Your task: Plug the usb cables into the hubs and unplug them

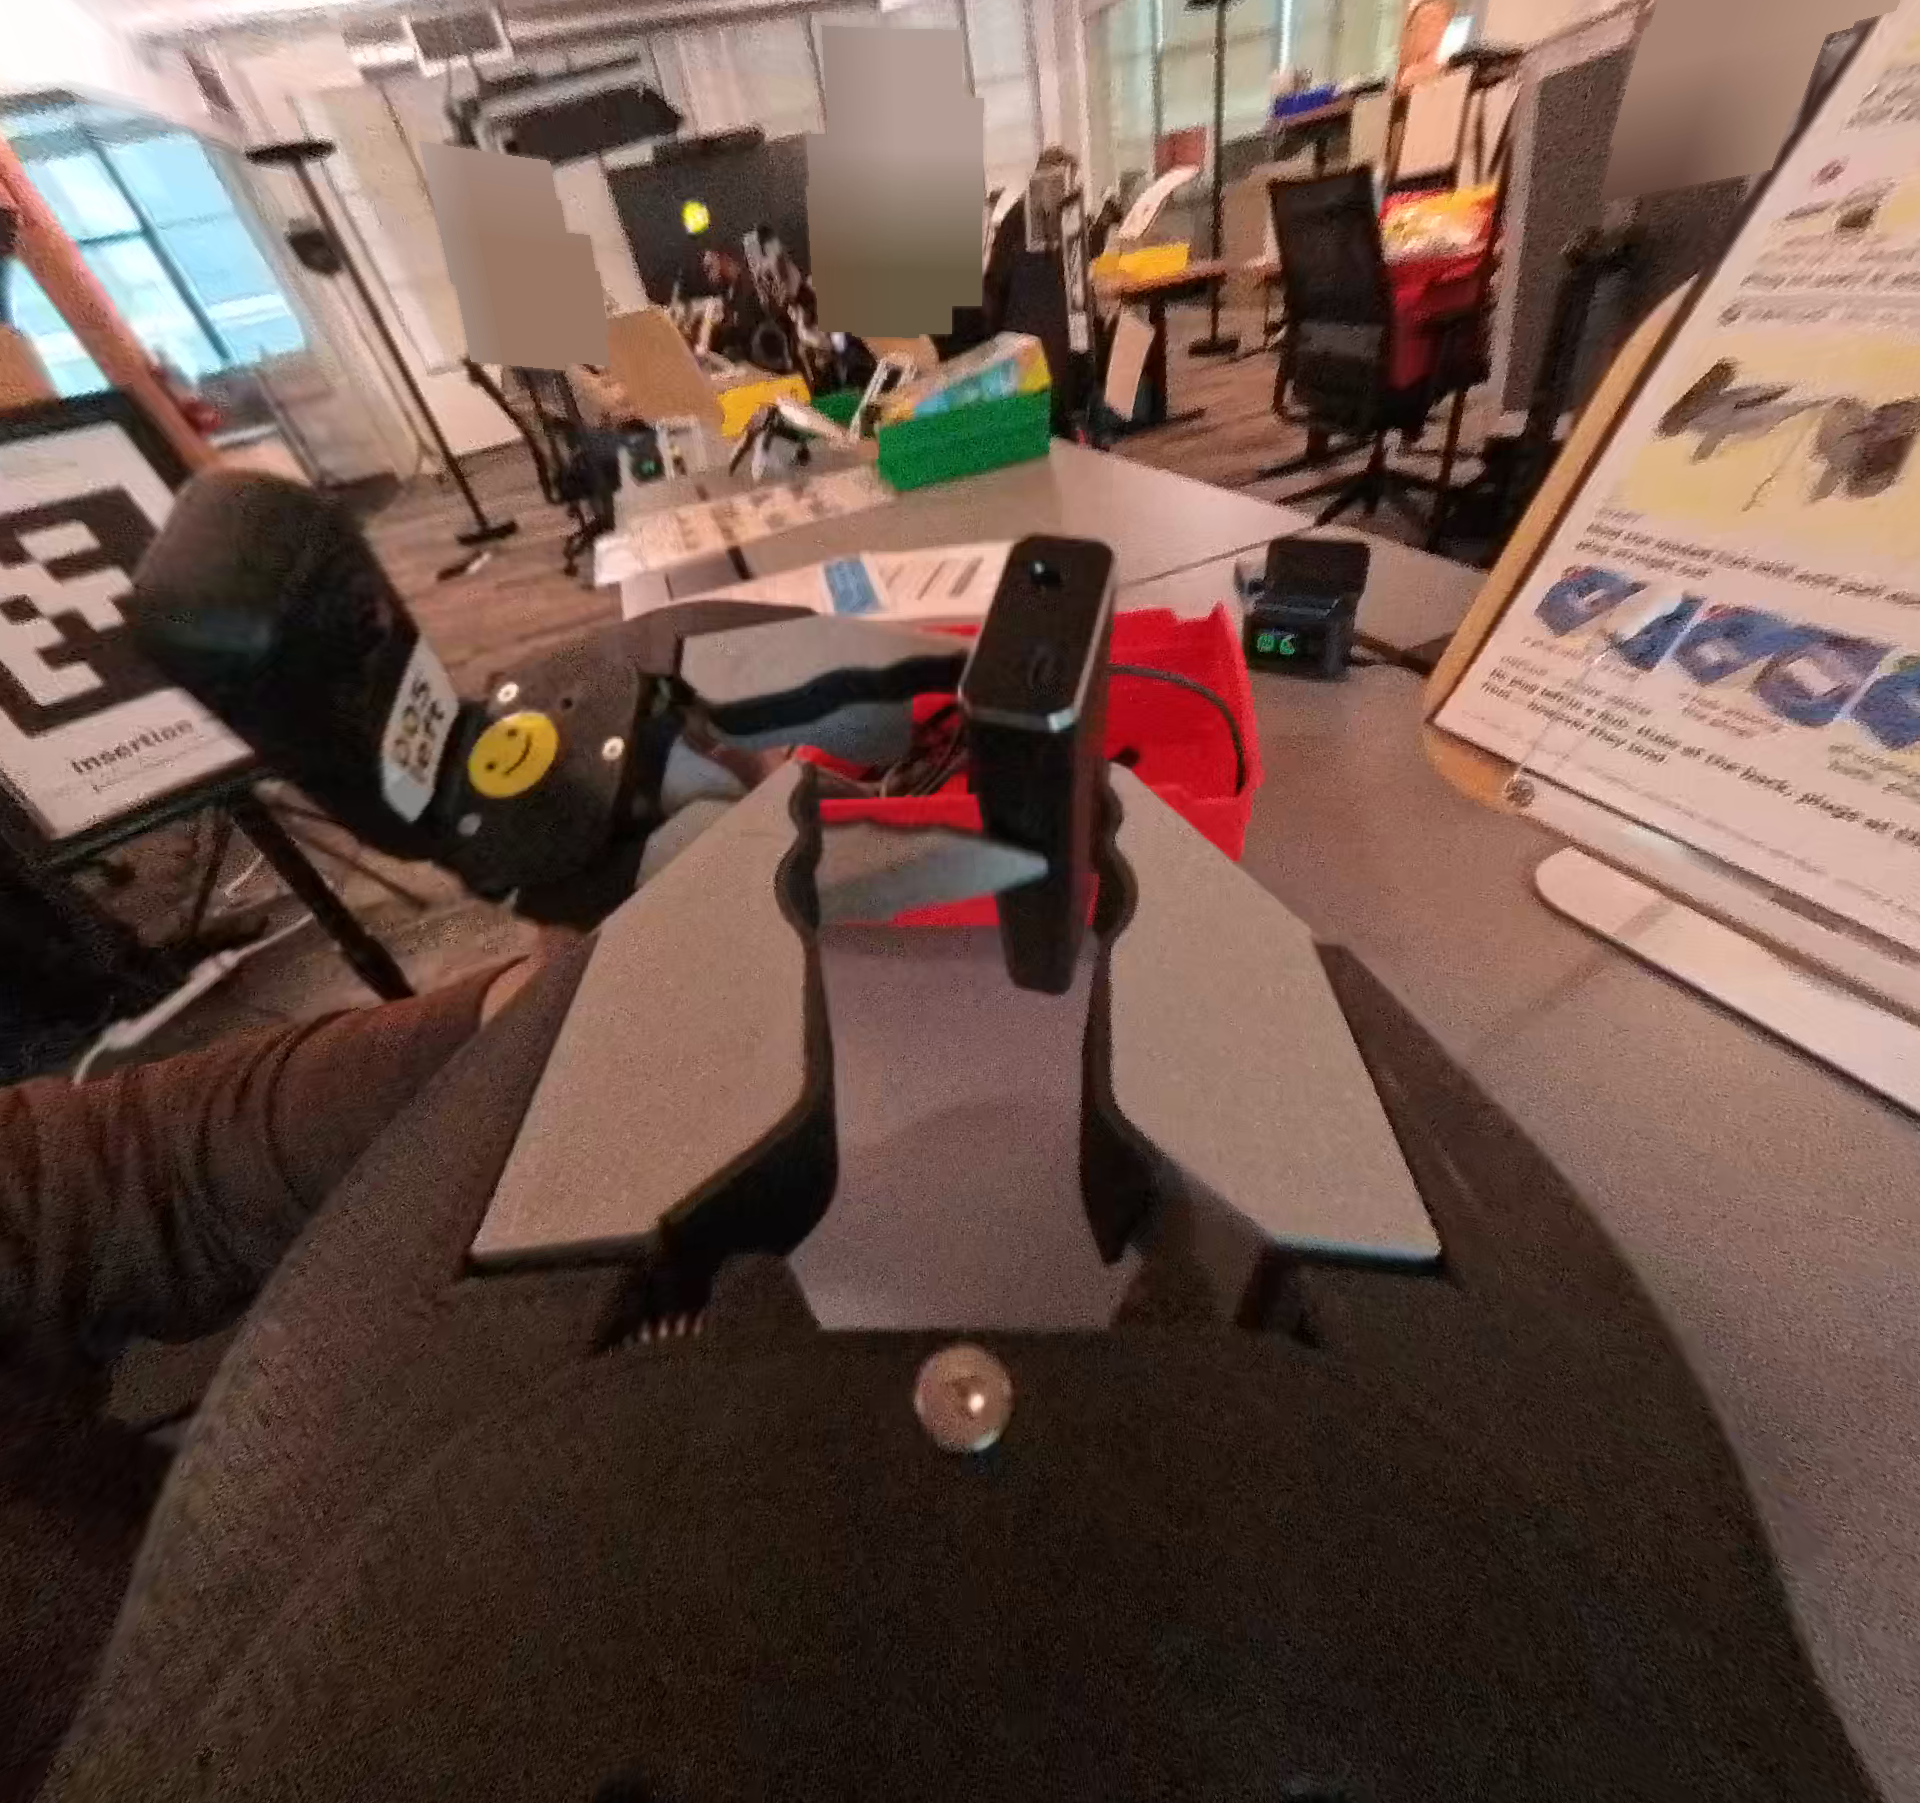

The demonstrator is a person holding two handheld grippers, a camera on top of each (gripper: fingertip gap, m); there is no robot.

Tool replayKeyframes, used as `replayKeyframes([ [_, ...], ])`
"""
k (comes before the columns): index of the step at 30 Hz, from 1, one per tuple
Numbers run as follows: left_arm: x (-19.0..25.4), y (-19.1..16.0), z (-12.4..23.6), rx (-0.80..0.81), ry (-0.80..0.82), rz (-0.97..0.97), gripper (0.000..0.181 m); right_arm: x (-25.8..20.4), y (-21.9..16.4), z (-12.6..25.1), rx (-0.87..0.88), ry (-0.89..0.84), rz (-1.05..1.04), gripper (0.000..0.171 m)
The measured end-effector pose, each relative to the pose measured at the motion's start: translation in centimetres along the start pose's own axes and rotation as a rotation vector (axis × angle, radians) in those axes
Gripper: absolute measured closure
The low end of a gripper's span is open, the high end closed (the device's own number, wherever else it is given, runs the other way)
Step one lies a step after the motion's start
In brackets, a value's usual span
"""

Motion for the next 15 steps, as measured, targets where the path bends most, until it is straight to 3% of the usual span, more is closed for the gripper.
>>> replayKeyframes([
  [2,2.6,-1.5,-0.8,-0.015,-0.048,-0.015,0.13,1.4,-2.1,-1.9,-0.124,-0.09,0.054,0.119],
  [4,4.4,-3.3,-1.6,-0.077,-0.082,-0.025,0.13,2.3,-4.4,-2.7,-0.193,-0.139,0.115,0.136],
  [7,5.0,-5.7,-2.5,-0.185,-0.136,0.046,0.132,3.6,-7.7,-2.7,-0.275,-0.12,0.078,0.141],
  [8,5.1,-6.2,-2.4,-0.237,-0.171,0.106,0.135,4.0,-8.6,-2.7,-0.281,-0.102,0.042,0.144],
  [9,4.9,-6.3,-2.1,-0.264,-0.196,0.156,0.157,4.7,-9.1,-2.7,-0.255,-0.1,-0.022,0.145],
  [10,4.7,-6.1,-1.5,-0.271,-0.232,0.183,0.164,5.6,-9.6,-2.4,-0.229,-0.093,-0.094,0.145],
  [13,2.6,-4.7,1.2,-0.283,-0.196,0.191,0.149,8.4,-11.1,-2.0,-0.229,-0.023,-0.268,0.145],
  [15,0.5,-4.6,3.4,-0.362,-0.119,0.158,0.127,10.3,-12.5,-2.2,-0.282,0.049,-0.388,0.144],
])
Point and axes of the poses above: each gripper's, where its closed fingertips meet, z back along the fingers, y out of its top, x = y × z across the jaws, the point moved 6 cm from there along z, back along the fingers, and after that the axes turned 12 degrees about z, right-handed, at the moved point
